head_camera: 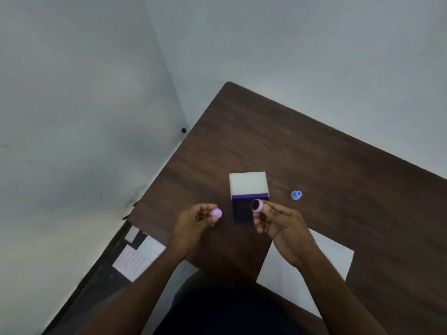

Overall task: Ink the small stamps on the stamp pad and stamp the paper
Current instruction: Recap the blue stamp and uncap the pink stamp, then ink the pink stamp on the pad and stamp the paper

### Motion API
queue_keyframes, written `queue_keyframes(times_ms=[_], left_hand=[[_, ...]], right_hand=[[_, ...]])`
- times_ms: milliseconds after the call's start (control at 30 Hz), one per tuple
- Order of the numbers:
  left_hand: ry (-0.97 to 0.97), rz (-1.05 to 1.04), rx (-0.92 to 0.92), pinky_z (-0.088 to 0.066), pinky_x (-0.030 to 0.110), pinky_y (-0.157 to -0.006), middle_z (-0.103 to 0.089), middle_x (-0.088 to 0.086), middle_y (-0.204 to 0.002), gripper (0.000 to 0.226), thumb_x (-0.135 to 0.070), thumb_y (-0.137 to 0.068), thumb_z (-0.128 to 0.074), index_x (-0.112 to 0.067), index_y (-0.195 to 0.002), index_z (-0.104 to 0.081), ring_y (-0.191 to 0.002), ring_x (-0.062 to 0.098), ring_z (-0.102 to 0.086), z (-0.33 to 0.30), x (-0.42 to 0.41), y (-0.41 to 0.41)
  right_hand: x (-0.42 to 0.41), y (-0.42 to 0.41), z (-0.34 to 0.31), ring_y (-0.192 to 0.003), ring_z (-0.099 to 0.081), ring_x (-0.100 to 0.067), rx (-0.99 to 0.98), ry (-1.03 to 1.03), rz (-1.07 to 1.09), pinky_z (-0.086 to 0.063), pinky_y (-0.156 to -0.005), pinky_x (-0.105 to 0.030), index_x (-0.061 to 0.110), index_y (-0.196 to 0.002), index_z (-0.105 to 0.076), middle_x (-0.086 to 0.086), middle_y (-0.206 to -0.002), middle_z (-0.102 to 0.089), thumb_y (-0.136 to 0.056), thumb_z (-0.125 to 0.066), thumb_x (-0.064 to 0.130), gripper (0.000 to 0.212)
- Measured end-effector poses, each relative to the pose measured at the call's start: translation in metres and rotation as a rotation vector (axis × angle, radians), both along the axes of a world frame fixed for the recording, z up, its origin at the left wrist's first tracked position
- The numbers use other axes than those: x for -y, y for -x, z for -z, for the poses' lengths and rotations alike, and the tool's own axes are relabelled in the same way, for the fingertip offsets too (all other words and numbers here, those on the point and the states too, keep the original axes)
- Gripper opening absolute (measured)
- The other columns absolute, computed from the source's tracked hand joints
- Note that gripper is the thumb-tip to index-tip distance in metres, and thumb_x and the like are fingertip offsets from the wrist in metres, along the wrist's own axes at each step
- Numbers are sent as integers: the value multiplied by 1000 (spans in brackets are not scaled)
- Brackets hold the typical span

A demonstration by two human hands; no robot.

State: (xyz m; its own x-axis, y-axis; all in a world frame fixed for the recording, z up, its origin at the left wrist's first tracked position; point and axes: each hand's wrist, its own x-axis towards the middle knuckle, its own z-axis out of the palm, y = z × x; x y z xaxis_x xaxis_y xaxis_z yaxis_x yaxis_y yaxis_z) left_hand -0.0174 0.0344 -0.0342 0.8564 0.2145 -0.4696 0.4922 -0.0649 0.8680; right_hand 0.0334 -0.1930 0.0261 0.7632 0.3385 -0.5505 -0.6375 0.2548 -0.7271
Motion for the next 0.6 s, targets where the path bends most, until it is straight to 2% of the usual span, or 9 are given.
queue_keyframes(times_ms=[67, 167, 367, 500, 600], left_hand=[[-114, 20, -39, -52, 16, -76, -73, -13, -93, 25, -36, -78, -75, -27, -101, -70, -89, 1, -67, 12, -6, 6], [-216, 83, -47, -51, 25, -86, -69, -12, -98, 21, -30, -81, -73, -25, -101, -71, -93, 4, -62, 30, -10, 9], [-562, 136, 49, -44, 33, -88, -65, -11, -96, 19, -36, -78, -74, -28, -95, -72, -92, 6, -51, 50, -10, 11], [-633, 167, 50, -43, 34, -88, -65, -10, -97, 22, -41, -78, -72, -30, -97, -72, -93, 9, -52, 53, -12, 8], [-629, 183, 37, -41, 29, -90, -62, -11, -103, 25, -43, -81, -69, -32, -103, -69, -97, 9, -50, 51, -11, 7]], right_hand=[[-5, 2, -1, -74, -63, -22, -20, -38, -18, -53, -59, -28, 2, -109, -67, -15, -90, -68, -85, -58, 17, 30], [-11, 4, -1, -73, -63, -22, -37, -56, -54, -52, -58, -29, 2, -109, -67, -15, -88, -68, -85, -58, 17, 29], [-15, 7, 0, -71, -62, -21, -61, -55, -50, -51, -57, -28, 2, -108, -67, -14, -86, -67, -85, -57, 17, 29], [-17, 7, -1, -71, -61, -20, -56, -102, -30, -50, -57, -28, 1, -107, -66, -14, -85, -65, -86, -55, 16, 28], [-17, 8, -3, -72, -61, -20, -56, -152, -23, -51, -58, -27, 0, -109, -64, -14, -86, -65, -88, -54, 15, 28]])
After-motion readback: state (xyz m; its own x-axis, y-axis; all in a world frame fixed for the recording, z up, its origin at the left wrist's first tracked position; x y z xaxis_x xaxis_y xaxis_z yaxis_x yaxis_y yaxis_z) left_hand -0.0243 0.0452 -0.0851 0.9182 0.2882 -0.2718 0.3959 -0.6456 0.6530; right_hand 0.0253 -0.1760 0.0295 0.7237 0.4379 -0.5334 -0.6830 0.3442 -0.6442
